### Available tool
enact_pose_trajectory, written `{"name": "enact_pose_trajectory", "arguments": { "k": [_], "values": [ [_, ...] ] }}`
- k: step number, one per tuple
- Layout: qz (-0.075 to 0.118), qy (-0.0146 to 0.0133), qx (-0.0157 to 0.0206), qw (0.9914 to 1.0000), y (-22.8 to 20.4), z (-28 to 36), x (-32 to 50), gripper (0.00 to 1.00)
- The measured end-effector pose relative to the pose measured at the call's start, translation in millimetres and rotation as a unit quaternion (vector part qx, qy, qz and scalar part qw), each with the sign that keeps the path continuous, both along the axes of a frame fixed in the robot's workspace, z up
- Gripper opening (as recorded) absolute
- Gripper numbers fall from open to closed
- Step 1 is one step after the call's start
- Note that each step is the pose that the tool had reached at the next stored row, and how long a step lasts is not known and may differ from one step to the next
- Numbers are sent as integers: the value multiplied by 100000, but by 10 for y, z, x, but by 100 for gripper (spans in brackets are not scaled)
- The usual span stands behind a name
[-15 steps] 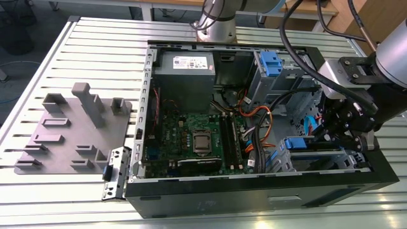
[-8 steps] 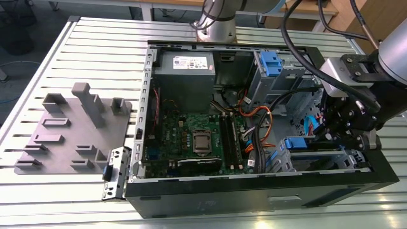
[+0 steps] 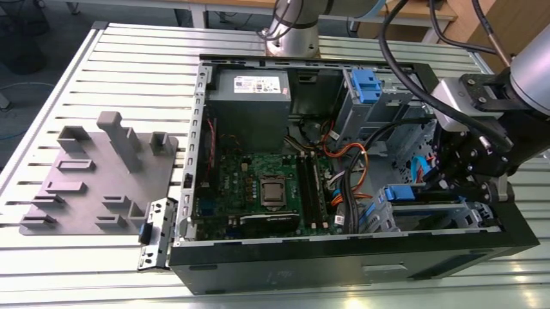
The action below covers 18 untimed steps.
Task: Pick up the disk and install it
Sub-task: 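Insert the first disk wire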
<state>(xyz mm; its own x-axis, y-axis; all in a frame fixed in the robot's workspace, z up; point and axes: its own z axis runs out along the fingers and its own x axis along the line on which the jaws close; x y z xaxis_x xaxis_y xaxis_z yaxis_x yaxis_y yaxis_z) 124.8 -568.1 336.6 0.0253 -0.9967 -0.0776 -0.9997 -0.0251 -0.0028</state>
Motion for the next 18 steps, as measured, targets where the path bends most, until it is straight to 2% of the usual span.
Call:
{"name": "enact_pose_trajectory", "arguments": {
  "k": [11,18],
  "values": [
    [1,-11,0,100000,16,-10,-4,16],
    [1,-11,2,100000,8,-12,-4,16]
  ]
}}
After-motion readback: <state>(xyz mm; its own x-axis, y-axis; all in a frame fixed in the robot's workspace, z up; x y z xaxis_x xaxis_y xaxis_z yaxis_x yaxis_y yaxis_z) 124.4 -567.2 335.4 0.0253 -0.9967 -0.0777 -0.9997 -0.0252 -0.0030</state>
